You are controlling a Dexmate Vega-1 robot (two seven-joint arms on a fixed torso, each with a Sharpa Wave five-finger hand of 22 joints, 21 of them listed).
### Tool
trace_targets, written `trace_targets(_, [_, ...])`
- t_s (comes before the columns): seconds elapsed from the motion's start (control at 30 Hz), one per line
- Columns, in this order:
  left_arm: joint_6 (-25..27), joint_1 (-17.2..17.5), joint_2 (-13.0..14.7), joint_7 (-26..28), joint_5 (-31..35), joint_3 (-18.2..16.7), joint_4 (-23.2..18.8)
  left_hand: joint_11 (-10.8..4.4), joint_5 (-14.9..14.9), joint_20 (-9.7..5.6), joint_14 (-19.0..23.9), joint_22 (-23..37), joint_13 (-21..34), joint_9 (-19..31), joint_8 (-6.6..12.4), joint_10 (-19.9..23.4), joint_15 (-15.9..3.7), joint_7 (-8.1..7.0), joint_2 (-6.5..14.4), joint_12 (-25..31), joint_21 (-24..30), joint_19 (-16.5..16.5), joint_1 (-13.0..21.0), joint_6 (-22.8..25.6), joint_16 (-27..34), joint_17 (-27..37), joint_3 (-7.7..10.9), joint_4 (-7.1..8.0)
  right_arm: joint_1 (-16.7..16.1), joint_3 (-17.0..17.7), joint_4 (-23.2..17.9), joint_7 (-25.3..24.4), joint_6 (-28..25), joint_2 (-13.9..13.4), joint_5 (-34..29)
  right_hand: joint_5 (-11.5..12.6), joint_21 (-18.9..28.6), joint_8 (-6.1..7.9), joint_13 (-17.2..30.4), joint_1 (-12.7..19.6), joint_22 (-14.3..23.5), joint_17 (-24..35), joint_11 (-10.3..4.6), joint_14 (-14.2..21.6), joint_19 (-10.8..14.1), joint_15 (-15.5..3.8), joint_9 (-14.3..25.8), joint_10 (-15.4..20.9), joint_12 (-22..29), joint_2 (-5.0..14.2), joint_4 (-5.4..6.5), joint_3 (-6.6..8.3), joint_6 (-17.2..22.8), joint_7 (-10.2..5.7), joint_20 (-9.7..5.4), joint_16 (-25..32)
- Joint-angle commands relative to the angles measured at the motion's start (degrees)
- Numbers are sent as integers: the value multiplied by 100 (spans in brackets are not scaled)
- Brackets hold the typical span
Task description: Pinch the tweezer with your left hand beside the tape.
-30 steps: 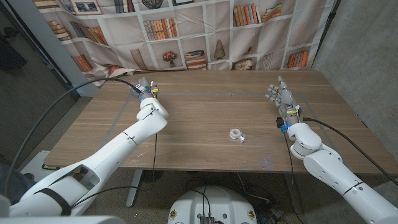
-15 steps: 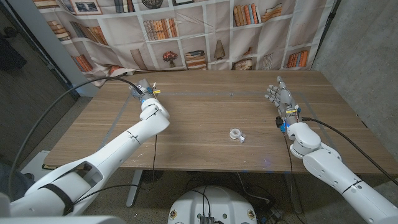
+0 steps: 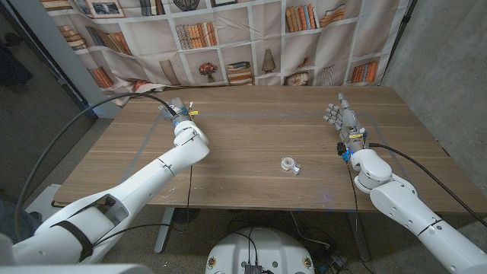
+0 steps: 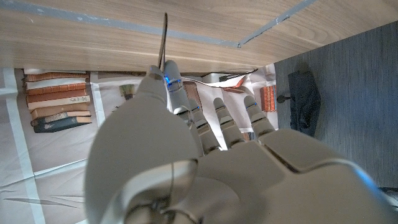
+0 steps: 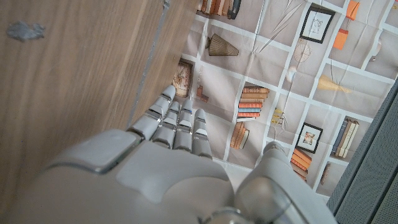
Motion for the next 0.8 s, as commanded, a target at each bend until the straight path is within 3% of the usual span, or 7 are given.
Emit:
trace_targets(0.03, [31,-98,-49,-98,17,124,191,-12,-13,24,-28,8,10,15,-6,-44,-332,6,2,6,-37,26,-34,-37,-5,11,28,12,16,-10,24,10,-39,-2,31,-12,-22,-3,6,9,23,26,1,43,50,15,10,54,3,70,-40,11,33,-3,5,-9])
trace_targets(0.8, [280,-267,-143,-223,110,498,607,-25,-11,25,-64,10,12,19,-12,-83,-329,-1,-3,-9,-71,39,-83,-52,-20,13,50,31,71,-48,66,75,-84,-18,71,-13,-46,-3,6,6,24,27,0,41,59,20,10,49,-1,76,-46,5,35,-5,5,-9])
